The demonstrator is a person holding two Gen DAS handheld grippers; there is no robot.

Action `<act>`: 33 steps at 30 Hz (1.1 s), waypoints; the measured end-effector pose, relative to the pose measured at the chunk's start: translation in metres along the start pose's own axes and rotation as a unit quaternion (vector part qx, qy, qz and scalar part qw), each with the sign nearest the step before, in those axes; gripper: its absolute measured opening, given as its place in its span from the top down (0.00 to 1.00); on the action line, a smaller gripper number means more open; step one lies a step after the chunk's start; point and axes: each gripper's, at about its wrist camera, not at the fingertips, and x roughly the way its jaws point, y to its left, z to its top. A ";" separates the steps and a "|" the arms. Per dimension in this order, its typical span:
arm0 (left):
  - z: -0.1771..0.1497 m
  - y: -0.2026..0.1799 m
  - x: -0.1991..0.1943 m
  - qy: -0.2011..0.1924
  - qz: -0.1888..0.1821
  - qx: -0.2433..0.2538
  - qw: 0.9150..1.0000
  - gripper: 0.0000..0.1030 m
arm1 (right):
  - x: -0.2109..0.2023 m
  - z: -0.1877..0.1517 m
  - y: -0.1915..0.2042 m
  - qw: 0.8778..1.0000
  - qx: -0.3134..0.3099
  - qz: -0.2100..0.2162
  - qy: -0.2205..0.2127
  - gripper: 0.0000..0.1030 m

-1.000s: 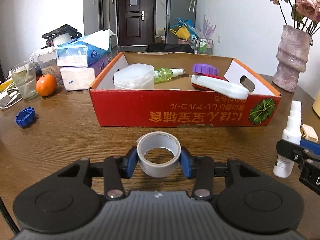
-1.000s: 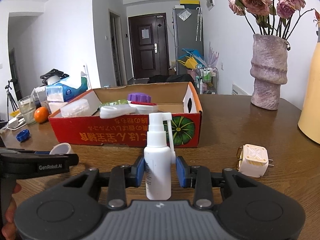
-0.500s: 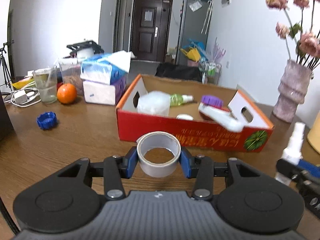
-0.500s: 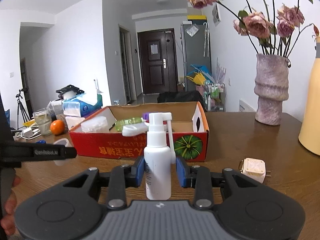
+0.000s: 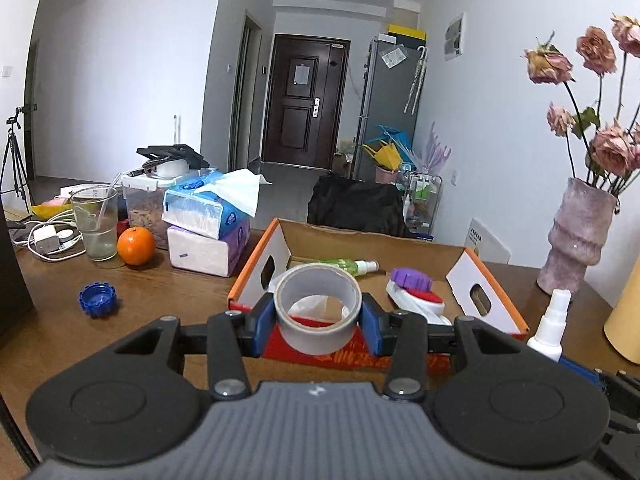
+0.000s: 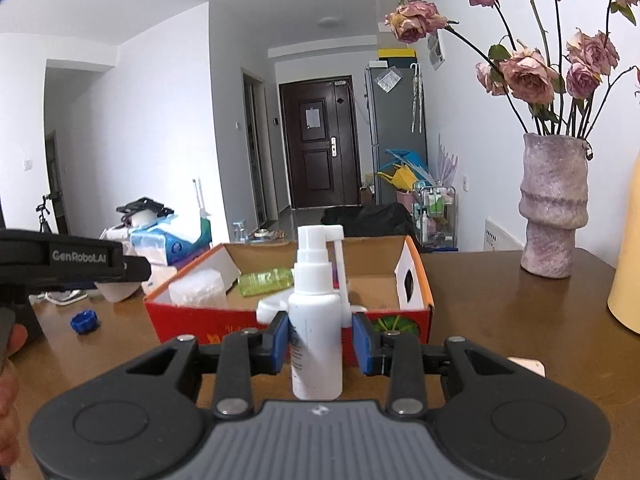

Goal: Organize rigid objects
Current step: 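Carry the tape roll and spray bottle over the cardboard box with both tools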

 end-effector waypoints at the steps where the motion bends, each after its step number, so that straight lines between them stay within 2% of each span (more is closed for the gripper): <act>1: 0.002 0.000 0.002 -0.001 0.002 0.000 1.000 0.56 | 0.002 0.002 0.000 1.000 0.003 -0.001 -0.002 0.68; 13: 0.022 0.000 0.036 -0.005 0.003 -0.016 1.000 0.56 | 0.037 0.016 -0.001 1.000 0.012 -0.010 -0.005 0.68; 33: 0.032 -0.008 0.099 0.007 0.005 0.012 1.000 0.56 | 0.095 0.040 -0.009 1.000 0.016 -0.020 -0.013 0.68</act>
